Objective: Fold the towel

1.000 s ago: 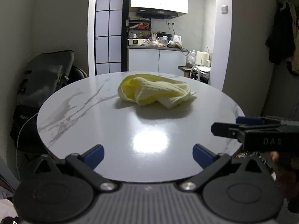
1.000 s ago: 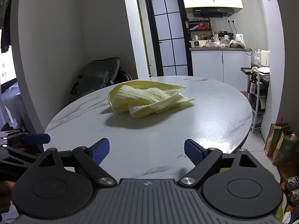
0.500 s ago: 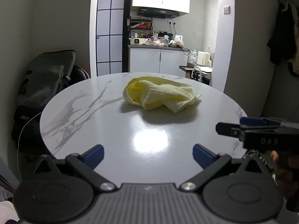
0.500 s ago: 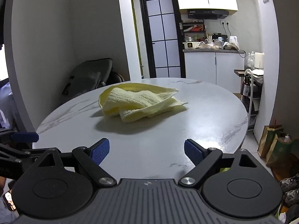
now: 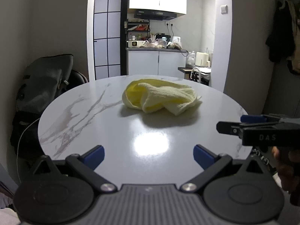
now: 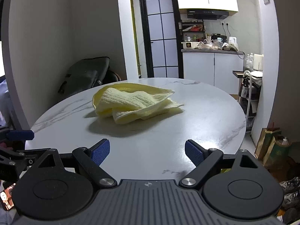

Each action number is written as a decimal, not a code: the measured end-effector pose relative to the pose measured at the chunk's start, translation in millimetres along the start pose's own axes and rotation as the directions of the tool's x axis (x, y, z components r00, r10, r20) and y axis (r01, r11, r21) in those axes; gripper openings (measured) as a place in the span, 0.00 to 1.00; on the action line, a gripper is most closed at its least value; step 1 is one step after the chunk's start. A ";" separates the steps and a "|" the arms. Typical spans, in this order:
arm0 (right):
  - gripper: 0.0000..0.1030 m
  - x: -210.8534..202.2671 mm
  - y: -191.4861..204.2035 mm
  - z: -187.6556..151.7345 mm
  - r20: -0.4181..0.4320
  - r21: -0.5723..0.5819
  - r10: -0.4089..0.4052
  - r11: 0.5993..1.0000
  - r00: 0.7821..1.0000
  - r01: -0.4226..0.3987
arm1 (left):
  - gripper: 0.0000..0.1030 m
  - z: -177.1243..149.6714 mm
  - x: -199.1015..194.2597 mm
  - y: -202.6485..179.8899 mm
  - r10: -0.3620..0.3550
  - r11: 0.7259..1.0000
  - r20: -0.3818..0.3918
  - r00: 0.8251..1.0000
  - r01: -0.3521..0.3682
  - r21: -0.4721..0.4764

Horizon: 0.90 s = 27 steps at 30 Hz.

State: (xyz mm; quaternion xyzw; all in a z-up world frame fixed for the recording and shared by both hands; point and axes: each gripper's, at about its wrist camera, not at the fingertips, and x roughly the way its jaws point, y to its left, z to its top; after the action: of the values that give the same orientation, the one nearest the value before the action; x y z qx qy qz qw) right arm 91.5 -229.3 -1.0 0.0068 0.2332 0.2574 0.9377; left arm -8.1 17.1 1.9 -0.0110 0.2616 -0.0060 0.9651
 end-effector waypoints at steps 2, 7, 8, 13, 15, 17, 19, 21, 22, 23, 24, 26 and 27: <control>0.88 1.6 -1.5 1.9 -0.007 -0.005 0.010 1.000 1.000 -0.010 | 0.99 0.8 2.0 0.7 -0.018 1.000 -0.010 1.000 0.018 -0.010; 0.88 5.6 -4.6 10.0 -0.021 -0.025 0.014 1.000 1.000 -0.015 | 0.99 7.8 5.7 -2.3 -0.043 0.999 -0.024 0.999 0.043 0.001; 0.88 7.0 -6.4 12.4 -0.024 -0.025 0.011 1.000 1.000 -0.011 | 0.99 10.4 7.6 -3.5 -0.040 0.999 -0.030 0.999 0.041 0.007; 0.88 15.0 -16.5 23.7 -0.041 -0.016 -0.003 1.000 0.999 0.002 | 0.98 19.7 15.4 -5.7 -0.035 0.999 -0.048 0.998 0.035 0.010; 0.88 18.6 -19.7 27.3 -0.048 -0.017 -0.004 1.000 0.999 0.003 | 0.97 23.3 19.6 -6.7 -0.038 0.999 -0.059 0.998 0.039 0.019; 0.88 22.0 -21.7 30.4 -0.050 -0.025 -0.005 1.000 0.999 0.003 | 0.96 27.1 23.4 -8.2 -0.034 0.999 -0.061 0.998 0.036 0.029; 0.88 25.3 -23.5 33.2 -0.059 -0.027 0.002 1.000 0.998 -0.004 | 0.95 29.3 26.0 -9.2 -0.036 0.999 -0.061 0.997 0.038 0.032; 0.88 29.5 -26.0 36.4 -0.077 -0.027 0.030 0.999 0.997 -0.032 | 0.94 32.3 29.6 -9.7 -0.041 0.999 -0.065 0.997 0.043 0.032; 0.88 30.8 -27.1 38.0 -0.083 -0.024 0.047 0.999 0.995 -0.049 | 0.94 33.7 31.3 -10.0 -0.043 0.998 -0.067 0.997 0.045 0.033; 0.88 32.0 -27.8 39.5 -0.087 -0.023 0.056 0.998 0.995 -0.058 | 0.94 35.3 33.2 -10.1 -0.042 0.998 -0.071 0.997 0.044 0.034; 0.88 33.0 -28.0 41.1 -0.091 -0.025 0.057 0.998 0.994 -0.060 | 0.93 37.2 35.3 -10.3 -0.038 0.999 -0.074 0.997 0.041 0.035; 0.88 35.7 -28.3 44.0 -0.094 -0.029 0.050 0.998 0.994 -0.053 | 0.91 39.8 37.6 -9.8 -0.038 0.999 -0.077 0.996 0.040 0.032; 0.88 37.3 -28.9 45.5 -0.097 -0.031 0.049 0.998 0.994 -0.052 | 0.91 41.2 38.6 -9.2 -0.039 0.999 -0.077 0.996 0.042 0.029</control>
State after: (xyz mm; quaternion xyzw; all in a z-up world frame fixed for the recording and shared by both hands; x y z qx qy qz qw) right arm 153.7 -231.3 19.5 -0.0153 0.2736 0.2847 0.9186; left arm 46.0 7.9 18.2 -0.0013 0.2979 -0.0300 0.9541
